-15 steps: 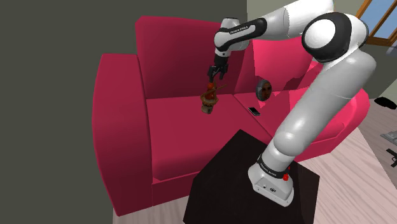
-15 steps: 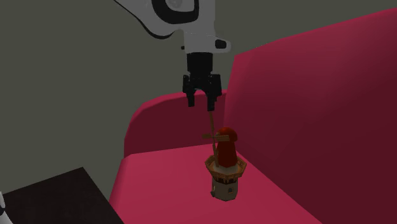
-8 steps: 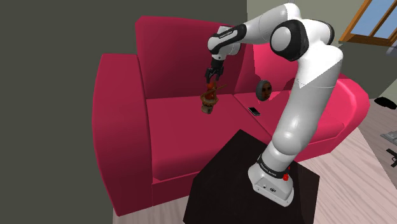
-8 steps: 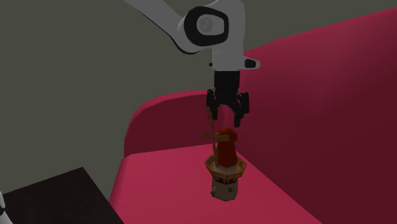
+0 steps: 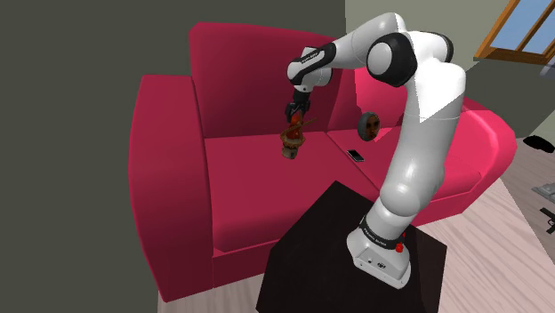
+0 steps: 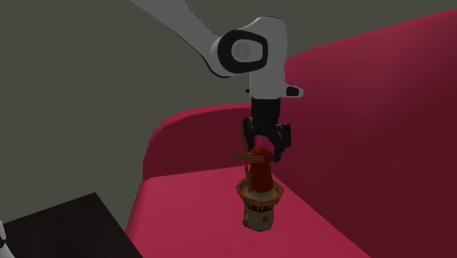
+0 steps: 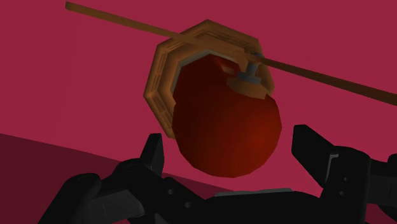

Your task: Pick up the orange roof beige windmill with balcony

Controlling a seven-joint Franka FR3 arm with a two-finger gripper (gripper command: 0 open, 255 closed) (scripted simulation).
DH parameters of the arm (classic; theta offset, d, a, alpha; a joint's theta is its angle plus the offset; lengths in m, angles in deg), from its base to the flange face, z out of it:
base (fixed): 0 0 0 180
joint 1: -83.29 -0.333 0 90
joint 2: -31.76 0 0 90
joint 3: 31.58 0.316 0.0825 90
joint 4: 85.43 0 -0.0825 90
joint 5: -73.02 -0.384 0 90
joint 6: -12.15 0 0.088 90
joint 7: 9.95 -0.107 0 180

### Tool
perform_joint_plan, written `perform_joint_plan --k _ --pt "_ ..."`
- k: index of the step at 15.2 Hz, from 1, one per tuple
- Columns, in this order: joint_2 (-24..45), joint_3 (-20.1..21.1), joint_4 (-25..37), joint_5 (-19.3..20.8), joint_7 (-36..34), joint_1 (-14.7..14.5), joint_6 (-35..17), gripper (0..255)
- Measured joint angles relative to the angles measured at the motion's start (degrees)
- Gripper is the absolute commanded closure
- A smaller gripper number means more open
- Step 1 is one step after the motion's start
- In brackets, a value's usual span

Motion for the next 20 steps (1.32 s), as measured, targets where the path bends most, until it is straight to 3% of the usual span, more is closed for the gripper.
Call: perform_joint_plan --k 1,2,12,20 --pt "0.37 0.06 0.05 -0.15 0.09 0.05 -0.28 0" --pt "0.47 0.07 -0.05 -0.21 0.17 0.09 -0.48 255" --pt "0.54 0.1 -0.06 -0.29 0.25 0.11 -0.71 255" --pt "-1.8 -0.33 2.23 0.98 -0.78 -0.22 3.94 255"
